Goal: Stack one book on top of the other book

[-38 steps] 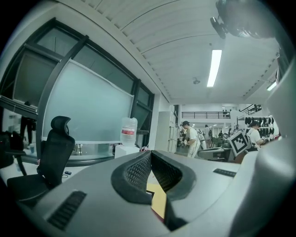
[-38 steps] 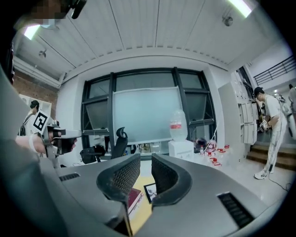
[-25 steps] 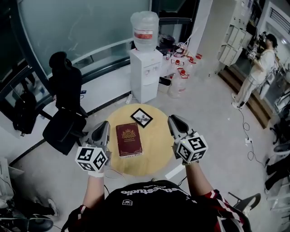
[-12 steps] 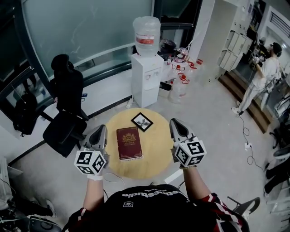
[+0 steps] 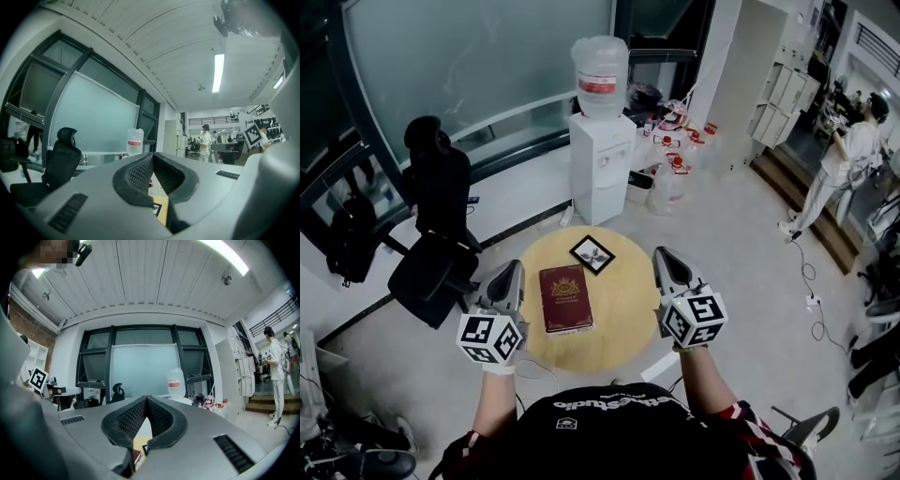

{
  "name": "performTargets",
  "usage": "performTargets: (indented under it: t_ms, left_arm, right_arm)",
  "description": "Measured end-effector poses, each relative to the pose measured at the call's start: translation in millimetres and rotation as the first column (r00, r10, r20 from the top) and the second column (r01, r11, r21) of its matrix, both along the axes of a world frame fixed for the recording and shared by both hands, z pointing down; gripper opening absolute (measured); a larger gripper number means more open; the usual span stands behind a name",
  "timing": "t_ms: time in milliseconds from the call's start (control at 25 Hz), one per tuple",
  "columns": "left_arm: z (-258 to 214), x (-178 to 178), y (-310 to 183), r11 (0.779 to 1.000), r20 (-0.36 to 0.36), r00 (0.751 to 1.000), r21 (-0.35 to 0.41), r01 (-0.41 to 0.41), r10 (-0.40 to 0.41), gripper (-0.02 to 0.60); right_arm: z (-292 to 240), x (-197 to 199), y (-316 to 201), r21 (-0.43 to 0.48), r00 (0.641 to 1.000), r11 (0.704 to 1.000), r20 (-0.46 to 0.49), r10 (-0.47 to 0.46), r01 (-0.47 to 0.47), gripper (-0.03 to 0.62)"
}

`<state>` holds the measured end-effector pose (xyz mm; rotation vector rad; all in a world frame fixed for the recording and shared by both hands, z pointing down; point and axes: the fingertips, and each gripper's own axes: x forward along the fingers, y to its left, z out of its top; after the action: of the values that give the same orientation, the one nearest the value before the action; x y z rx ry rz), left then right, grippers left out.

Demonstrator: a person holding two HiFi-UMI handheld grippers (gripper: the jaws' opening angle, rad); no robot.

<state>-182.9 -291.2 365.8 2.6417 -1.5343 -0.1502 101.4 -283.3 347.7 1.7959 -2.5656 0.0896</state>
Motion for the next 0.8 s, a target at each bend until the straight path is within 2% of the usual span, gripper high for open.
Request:
performTargets:
  t_ms: [800]
  left_arm:
    - [-1.6,-4.3,7.3,1.000,-0.002,1.000,-0.001,0.007,-0.007,0.017]
  right_arm:
    - [1.7,-5.4,-0.2,-0.011,1.000,1.000,-0.018,-0.012,0.012,0.028]
